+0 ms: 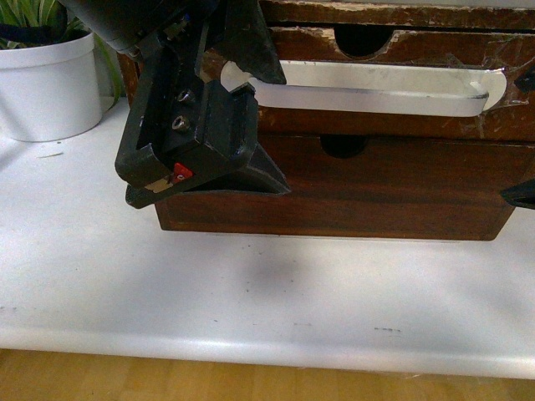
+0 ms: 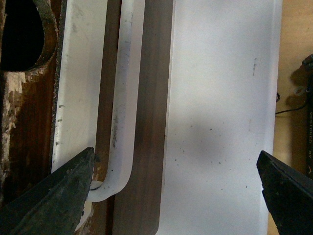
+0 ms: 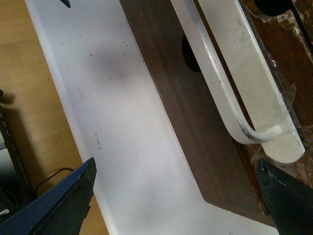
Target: Open drawer
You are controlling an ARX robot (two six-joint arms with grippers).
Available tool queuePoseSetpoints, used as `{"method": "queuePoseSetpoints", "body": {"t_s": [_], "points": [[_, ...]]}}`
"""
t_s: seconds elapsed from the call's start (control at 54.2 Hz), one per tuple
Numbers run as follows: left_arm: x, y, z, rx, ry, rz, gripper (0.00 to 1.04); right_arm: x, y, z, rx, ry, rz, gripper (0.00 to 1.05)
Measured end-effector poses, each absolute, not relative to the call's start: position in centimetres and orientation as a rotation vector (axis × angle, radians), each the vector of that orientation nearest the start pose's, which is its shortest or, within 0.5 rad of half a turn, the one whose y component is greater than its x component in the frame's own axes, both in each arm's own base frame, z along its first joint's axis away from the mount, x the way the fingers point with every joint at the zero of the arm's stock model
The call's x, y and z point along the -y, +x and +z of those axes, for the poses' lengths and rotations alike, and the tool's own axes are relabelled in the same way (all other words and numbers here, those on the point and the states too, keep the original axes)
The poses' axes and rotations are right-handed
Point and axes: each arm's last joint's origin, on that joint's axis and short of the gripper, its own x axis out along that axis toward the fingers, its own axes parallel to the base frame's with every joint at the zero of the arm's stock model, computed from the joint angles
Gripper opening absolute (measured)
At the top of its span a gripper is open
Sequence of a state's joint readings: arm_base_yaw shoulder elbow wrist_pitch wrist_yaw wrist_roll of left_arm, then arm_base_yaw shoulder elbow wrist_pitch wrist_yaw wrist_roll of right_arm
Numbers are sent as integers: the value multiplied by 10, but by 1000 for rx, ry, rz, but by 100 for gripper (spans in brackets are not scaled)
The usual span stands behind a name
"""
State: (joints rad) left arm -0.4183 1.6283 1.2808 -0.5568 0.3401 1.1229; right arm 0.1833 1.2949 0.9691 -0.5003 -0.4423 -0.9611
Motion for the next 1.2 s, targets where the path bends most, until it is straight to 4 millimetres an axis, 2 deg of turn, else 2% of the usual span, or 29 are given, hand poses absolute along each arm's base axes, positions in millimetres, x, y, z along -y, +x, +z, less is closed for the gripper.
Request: {"method": "queuePoseSetpoints", "body": {"t_s": [0.222, 0.536, 0.886, 1.2], "points": [[149, 311, 266, -434, 1024, -1152, 98, -72, 275, 264, -482, -765, 953, 96], [149, 312, 266, -436, 1025, -1154, 98, -82, 287, 258, -505, -757, 979, 96], [150, 311, 265, -440, 1040, -1168, 98, -85, 290, 256, -539, -759, 1023, 96], [148, 299, 267, -465, 1117, -1233, 99, -86, 281, 260, -551, -766, 1071, 96]]}}
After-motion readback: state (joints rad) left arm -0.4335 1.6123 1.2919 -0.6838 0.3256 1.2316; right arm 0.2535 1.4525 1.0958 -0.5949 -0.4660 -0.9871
